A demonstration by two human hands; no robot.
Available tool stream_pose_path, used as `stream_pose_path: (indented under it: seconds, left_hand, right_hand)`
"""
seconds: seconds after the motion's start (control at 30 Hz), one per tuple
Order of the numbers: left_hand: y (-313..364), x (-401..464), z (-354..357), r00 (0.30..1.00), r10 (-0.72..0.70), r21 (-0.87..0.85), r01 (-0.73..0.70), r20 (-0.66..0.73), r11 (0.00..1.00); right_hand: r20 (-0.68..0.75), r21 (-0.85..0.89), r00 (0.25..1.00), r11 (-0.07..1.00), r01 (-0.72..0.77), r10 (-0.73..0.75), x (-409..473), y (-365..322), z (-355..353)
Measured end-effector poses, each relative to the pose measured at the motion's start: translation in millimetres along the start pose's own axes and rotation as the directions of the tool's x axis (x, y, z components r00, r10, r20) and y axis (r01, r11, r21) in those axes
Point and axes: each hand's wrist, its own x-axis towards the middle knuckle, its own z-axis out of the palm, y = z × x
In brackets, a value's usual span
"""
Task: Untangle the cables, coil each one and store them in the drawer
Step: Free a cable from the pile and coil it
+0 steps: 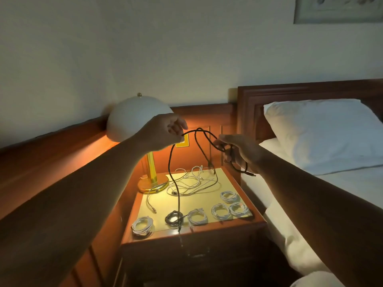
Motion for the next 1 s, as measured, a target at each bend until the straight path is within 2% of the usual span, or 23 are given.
stream_pose_path:
  seconds: [0.1,0.23,0.3,0.4,0.47,0.53,0.63,0.73,0.8,0.83,0.87,0.93,1.0]
  left_hand:
    - [18,-13,-12,0.992,-0.073,-0.076,0.081,0.108,0.994]
    - [31,-28,-17,0.965,-0.166,-0.126,0.194,0.204,0.973]
    - [35,-37,-20,0.953,-0.202,-0.121,0.233,0.224,0.965]
    - [39,-48,-20,0.945,-0.245,-0.078,0.267,0.216,0.96]
    - [40,-53,-17,0.959,-0.215,0.03,0.213,0.183,0.977]
    - [42,-59,-13,0.983,-0.116,0.109,0.101,0.139,0.989]
    - [44,-66,-11,0.992,-0.008,0.098,-0.005,0.125,0.995]
    - [38,-70,-11,0.995,-0.01,0.097,0.001,0.095,0.995]
    - [34,-71,-11,0.994,-0.062,0.061,0.057,0.089,0.997]
    - [32,-72,-10,0.991,-0.091,0.023,0.089,0.097,0.996]
    - [31,-73,-10,0.986,-0.117,-0.033,0.121,0.115,0.992]
    - [30,-75,-7,0.973,-0.172,-0.164,0.197,0.157,0.967]
    - [29,-78,-4,0.951,-0.229,-0.303,0.286,0.209,0.909]
  right_hand:
    - [0.116,0.07,0.991,0.995,-0.067,0.059,-11,-5,5]
    - [0.113,0.078,0.993,0.996,-0.045,0.036,-22,-15,16]
    - [0.118,0.127,0.993,0.992,-0.027,0.012,-27,-22,21]
    - [0.207,0.181,0.977,0.983,0.023,-0.061,-30,-32,24]
    - [0.263,0.219,0.96,0.975,0.039,-0.098,-31,-40,26]
    - [0.33,0.247,0.935,0.968,0.049,-0.132,-32,-47,29]
    - [0.399,0.236,0.905,0.97,0.054,-0.147,-30,-55,32]
    - [0.433,0.227,0.895,0.974,0.003,-0.103,-29,-61,35]
    - [0.423,0.098,0.904,0.995,0.016,-0.056,-29,-63,35]
    - [0.387,-0.053,0.922,0.997,0.053,-0.029,-29,-62,35]
    - [0.333,-0.235,0.943,0.967,0.102,-0.018,-29,-62,37]
    - [0.226,-0.519,0.973,0.838,0.167,-0.053,-30,-60,44]
    - [0.129,-0.621,0.986,0.767,0.163,-0.105,-30,-58,52]
